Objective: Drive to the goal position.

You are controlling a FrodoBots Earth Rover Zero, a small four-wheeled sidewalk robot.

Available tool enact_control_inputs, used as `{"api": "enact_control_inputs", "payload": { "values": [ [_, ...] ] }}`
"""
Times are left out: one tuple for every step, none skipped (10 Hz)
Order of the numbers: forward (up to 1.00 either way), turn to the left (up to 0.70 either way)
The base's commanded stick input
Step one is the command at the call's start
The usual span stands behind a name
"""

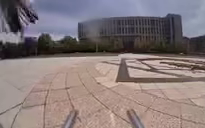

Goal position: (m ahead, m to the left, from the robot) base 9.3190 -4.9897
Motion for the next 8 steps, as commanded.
{"api": "enact_control_inputs", "payload": {
  "values": [
    [0.50, 0.00],
    [0.50, 0.00],
    [0.50, 0.00],
    [0.50, 0.00],
    [0.50, 0.00],
    [0.50, 0.00],
    [0.50, 0.00],
    [0.50, 0.00]
  ]
}}
